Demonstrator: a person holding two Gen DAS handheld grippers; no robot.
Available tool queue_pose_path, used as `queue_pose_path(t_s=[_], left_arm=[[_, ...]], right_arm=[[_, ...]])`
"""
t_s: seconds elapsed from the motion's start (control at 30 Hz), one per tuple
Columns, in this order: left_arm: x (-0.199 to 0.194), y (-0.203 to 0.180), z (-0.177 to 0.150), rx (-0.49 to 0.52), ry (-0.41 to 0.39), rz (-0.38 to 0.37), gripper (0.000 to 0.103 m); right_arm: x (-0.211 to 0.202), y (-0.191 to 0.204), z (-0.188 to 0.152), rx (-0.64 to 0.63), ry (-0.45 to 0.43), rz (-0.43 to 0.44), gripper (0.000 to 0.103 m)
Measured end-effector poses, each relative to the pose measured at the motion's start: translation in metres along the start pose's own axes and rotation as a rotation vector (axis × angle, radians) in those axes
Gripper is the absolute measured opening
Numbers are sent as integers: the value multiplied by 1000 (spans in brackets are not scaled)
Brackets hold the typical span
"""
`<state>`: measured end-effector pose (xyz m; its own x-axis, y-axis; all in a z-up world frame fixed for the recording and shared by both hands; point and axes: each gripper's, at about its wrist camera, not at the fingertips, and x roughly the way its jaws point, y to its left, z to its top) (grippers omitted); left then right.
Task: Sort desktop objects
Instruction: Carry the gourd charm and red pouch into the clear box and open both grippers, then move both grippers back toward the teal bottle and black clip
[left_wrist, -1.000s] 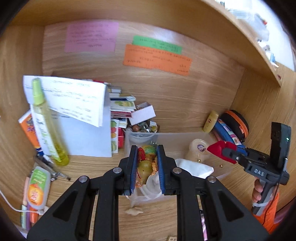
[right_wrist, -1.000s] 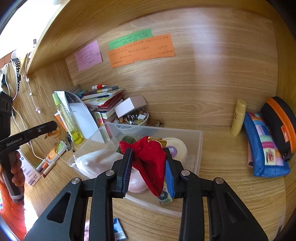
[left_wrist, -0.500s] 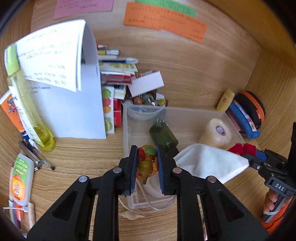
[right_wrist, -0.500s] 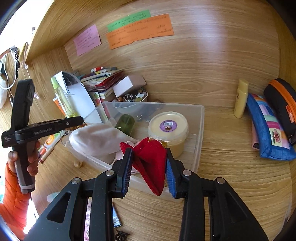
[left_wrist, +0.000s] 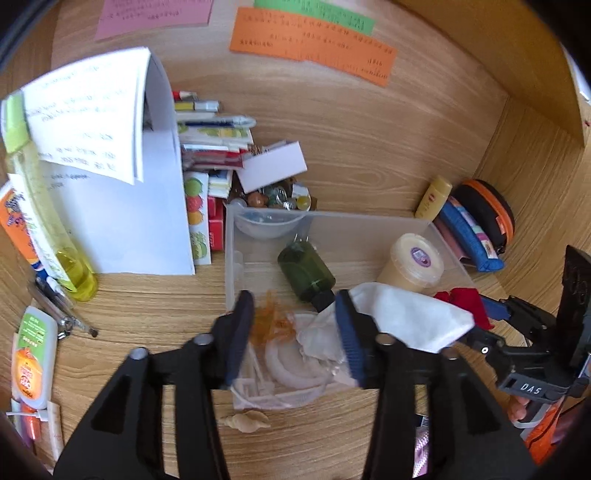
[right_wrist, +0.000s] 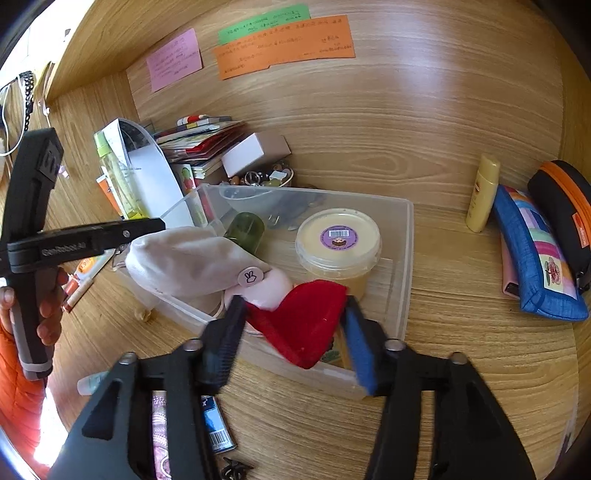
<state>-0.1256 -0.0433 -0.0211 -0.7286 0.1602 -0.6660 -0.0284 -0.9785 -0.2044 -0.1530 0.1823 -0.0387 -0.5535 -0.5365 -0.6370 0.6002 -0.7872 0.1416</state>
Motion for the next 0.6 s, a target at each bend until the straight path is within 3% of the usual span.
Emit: queue_pose_path(t_s=[0.1, 0.23, 0.33, 0.47, 0.6], left_arm=[[-13, 0, 0, -1, -26, -1, 53], [-35, -1, 0, 3, -83, 28, 74], [-53, -1, -4, 20, -113, 54, 75], [-67, 1, -15, 30, -135, 84, 91], [-74, 5, -31, 35, -128, 107, 92]], right_arm=[[-1, 5, 0, -22, -8, -4, 60], [-6, 9, 0, -38, -31, -29, 77], [-13, 11, 0, -45, -58, -52, 84], [-20, 12, -2, -38, -54, -57, 92], [-27, 13, -9, -19, -51, -77, 98]])
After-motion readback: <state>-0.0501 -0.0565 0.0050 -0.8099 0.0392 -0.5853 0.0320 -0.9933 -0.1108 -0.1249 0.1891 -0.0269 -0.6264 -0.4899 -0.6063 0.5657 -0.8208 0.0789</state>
